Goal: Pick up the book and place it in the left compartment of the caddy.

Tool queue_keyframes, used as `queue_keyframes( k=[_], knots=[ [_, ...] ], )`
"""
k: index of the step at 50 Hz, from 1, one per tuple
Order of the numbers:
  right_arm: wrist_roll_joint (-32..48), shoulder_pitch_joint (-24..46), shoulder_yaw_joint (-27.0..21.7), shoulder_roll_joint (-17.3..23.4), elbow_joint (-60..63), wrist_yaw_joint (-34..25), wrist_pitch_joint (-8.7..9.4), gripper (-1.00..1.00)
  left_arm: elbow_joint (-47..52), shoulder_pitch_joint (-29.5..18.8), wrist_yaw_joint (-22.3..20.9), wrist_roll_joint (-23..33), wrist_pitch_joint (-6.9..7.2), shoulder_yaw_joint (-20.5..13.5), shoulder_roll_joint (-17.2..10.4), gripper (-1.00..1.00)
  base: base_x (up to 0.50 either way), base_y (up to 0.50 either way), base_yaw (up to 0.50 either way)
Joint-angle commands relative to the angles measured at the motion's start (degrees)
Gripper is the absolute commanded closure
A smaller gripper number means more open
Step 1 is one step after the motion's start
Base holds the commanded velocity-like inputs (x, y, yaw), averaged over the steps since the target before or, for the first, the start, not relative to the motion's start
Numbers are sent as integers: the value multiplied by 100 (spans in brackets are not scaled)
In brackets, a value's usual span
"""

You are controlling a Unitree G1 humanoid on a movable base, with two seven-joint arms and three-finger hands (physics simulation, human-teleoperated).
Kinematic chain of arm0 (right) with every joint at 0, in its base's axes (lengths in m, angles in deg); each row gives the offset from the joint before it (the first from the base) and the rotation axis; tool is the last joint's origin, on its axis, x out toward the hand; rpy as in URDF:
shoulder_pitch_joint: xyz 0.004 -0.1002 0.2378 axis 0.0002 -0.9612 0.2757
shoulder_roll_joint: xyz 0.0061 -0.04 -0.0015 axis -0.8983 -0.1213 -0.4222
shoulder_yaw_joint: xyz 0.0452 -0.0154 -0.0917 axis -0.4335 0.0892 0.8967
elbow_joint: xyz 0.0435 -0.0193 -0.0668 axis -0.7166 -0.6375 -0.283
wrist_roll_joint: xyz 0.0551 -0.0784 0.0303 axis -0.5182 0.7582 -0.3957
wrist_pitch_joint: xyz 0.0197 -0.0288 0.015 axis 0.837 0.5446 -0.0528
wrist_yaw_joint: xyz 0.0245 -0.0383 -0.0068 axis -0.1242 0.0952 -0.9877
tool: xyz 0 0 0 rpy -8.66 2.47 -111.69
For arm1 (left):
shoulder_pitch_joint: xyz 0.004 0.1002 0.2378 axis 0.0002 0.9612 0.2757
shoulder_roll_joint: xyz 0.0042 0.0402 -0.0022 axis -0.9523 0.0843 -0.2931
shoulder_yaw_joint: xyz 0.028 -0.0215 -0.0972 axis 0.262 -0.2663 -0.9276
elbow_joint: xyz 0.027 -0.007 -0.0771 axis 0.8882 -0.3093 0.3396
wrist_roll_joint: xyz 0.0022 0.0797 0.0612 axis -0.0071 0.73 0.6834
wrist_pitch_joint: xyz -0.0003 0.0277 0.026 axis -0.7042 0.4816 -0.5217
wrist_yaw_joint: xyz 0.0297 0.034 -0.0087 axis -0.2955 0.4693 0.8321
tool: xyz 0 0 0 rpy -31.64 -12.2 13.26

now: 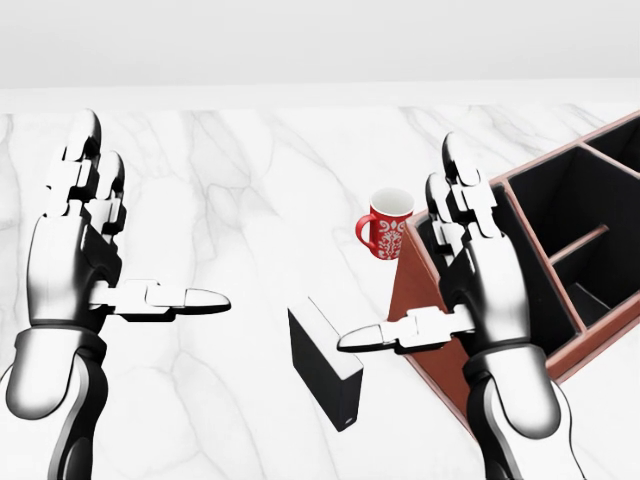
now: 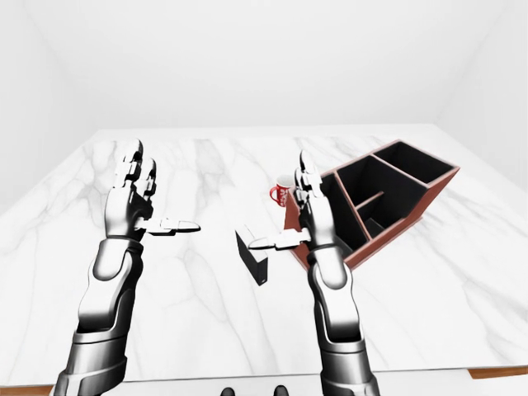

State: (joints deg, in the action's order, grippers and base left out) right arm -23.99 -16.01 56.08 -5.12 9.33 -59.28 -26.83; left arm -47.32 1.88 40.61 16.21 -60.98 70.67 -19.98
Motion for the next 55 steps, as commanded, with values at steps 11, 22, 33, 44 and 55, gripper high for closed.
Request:
queue_keyframes(
  k=[11,22,33,44,55],
  knots=[
    [186,-415,420,-153,56,-430,0,-100,52,80,11,-3,0,-3,2,-100,0,0,0],
    [321,-128,462,-229,-1114,-601,0,-100,79,117,12,28,0,17,28,-100,0,0,0],
    [473,92,423,-256,-2362,-637,-166,-100,60,151,13,10,0,2,27,-100,0,0,0],
    [591,556,337,-257,-3439,-595,-655,-100,104,185,26,3,0,6,39,-100,0,0,0],
    [656,878,272,-253,-4320,-500,-1000,-100,115,219,24,-9,0,9,46,-100,0,0,0]
  ],
)
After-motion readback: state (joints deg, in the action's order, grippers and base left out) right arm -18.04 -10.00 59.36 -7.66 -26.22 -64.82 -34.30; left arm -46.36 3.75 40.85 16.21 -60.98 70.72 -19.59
